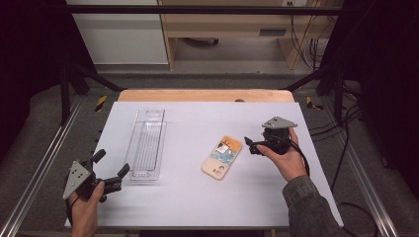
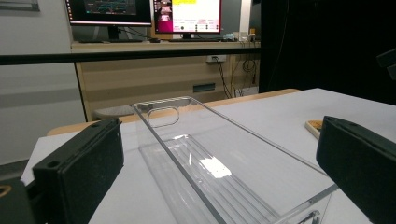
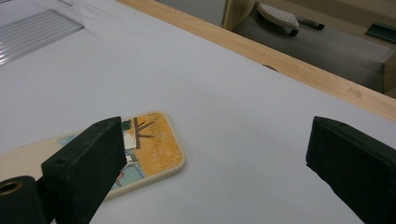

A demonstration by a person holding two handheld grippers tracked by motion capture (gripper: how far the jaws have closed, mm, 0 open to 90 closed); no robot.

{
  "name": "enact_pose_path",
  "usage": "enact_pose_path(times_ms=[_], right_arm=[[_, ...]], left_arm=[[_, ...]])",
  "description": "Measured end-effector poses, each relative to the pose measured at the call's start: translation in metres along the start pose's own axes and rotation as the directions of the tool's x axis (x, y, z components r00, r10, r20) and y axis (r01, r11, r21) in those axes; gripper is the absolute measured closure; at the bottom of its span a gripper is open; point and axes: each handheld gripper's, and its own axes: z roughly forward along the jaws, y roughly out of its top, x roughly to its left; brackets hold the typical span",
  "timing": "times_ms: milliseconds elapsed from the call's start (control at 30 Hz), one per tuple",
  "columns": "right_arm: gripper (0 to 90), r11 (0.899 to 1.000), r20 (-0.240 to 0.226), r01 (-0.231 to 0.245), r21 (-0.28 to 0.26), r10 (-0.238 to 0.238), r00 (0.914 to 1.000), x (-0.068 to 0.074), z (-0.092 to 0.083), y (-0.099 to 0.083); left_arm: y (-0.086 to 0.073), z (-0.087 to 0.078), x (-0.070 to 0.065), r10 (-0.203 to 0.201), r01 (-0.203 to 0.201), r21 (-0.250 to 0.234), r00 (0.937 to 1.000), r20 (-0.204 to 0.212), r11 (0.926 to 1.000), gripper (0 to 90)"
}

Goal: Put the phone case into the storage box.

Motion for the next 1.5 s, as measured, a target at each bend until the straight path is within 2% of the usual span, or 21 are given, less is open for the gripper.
enact_pose_path(times_ms=[300, 767, 1167, 1233, 1500], right_arm=[[5.0, 1.000, 0.005, 0.000, 0.016, 0.000, 1.0000, -0.001, 0.011, 0.001], [6.1, 0.999, 0.019, -0.037, 0.036, 0.036, 0.9992, -0.004, 0.034, -0.002], [8.2, 0.998, 0.027, -0.052, 0.045, 0.051, 0.9983, -0.004, 0.045, -0.004], [11.4, 0.997, 0.029, -0.055, 0.046, 0.053, 0.9982, -0.003, 0.046, -0.005], [44.1, 0.998, 0.019, -0.058, 0.028, 0.058, 0.9981, 0.000, 0.055, -0.007]], left_arm=[[0.000, 0.000, -0.001, 0.002, -0.002, 0.002, 1.0000, 0.003, 1.0000, 0.5], [0.000, 0.002, -0.002, 0.006, -0.006, 0.006, 0.9999, 0.010, 1.0000, 0.5], [-0.001, 0.002, -0.002, 0.004, -0.004, 0.007, 0.9999, 0.011, 1.0000, 0.5], [-0.001, 0.002, -0.002, 0.004, -0.004, 0.008, 0.9999, 0.010, 1.0000, 0.5], [-0.001, 0.002, -0.003, 0.005, -0.005, 0.008, 0.9999, 0.013, 1.0000, 0.5]])
